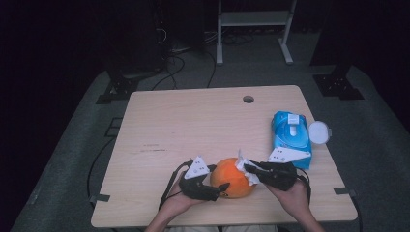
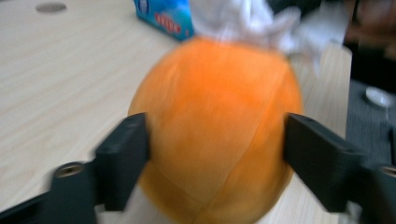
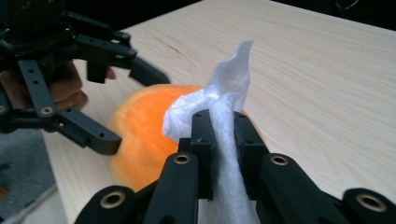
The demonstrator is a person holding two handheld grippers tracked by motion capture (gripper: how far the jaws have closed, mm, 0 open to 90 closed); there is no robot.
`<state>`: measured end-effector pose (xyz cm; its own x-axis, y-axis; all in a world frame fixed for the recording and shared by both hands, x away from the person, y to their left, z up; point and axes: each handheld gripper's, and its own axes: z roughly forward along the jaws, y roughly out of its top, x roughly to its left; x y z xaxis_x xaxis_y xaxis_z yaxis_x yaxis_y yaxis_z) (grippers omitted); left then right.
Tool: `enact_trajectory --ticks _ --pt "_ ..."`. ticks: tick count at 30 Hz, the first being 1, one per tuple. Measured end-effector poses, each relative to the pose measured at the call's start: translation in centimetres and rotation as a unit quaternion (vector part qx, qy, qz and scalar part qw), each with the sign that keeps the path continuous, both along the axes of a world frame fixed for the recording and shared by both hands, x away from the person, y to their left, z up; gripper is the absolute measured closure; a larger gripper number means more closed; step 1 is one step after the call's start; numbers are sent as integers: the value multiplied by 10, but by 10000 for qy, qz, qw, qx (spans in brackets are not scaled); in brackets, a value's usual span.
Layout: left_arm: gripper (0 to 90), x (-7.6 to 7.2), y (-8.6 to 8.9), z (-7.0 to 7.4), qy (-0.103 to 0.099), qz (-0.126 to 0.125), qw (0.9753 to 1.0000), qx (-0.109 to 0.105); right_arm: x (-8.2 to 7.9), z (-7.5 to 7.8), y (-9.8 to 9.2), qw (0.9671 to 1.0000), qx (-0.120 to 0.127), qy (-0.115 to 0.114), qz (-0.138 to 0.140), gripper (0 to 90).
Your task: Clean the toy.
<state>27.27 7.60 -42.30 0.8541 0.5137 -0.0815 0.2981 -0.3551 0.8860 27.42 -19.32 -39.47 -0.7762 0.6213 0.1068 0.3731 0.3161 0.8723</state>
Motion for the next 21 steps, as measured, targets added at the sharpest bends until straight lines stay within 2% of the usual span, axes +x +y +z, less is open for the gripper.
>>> enact_trajectory --ticks 1,2,3,4,5,7,9,11,12,14,16,17,18,19,21 --pt "186 -1 -3 1 -66 3 10000 -13 -1 -1 2 10000 65 28 66 806" --pt "186 -3 -5 1 -174 19 9997 140 -1 -1 6 9996 180 83 195 806" --pt "207 -3 -5 1 -174 19 9997 140 -1 -1 6 9996 180 83 195 806" --pt "253 -5 -5 -1 -371 12 9987 347 -2 -2 12 9996 87 18 256 805" --pt "299 -4 -2 -3 -363 0 9987 359 -2 -1 12 9996 9 -39 267 805" --pt "331 -1 3 -4 -293 67 9986 445 -1 0 9 9998 -55 -63 192 804" --pt "337 2 9 -7 -146 82 9992 360 1 -3 4 9994 -308 -180 19 805" --pt "316 3 11 -8 -160 77 9994 290 2 -5 -2 9999 -144 -24 0 805" --pt "264 2 9 -7 -193 75 9996 204 1 -5 -2 9999 -119 13 3 805" --pt "162 -1 4 -4 -394 5 9992 -21 -2 -3 4 9999 -37 -14 105 804" --pt "138 -3 0 -2 -463 -13 9989 -41 -3 -2 8 9998 12 -29 209 804" --pt "168 -5 -6 -2 -597 7 9976 346 -6 -2 16 9992 87 -54 381 803" --pt "235 -6 -5 -4 -654 13 9970 417 -7 -1 19 9992 -19 -117 393 803" --pt "281 -5 -3 -5 -603 25 9974 402 -7 -2 19 9991 -114 -162 375 803" --pt "333 -4 -1 -5 -556 72 9975 422 -6 -3 18 9992 -101 -139 354 802"
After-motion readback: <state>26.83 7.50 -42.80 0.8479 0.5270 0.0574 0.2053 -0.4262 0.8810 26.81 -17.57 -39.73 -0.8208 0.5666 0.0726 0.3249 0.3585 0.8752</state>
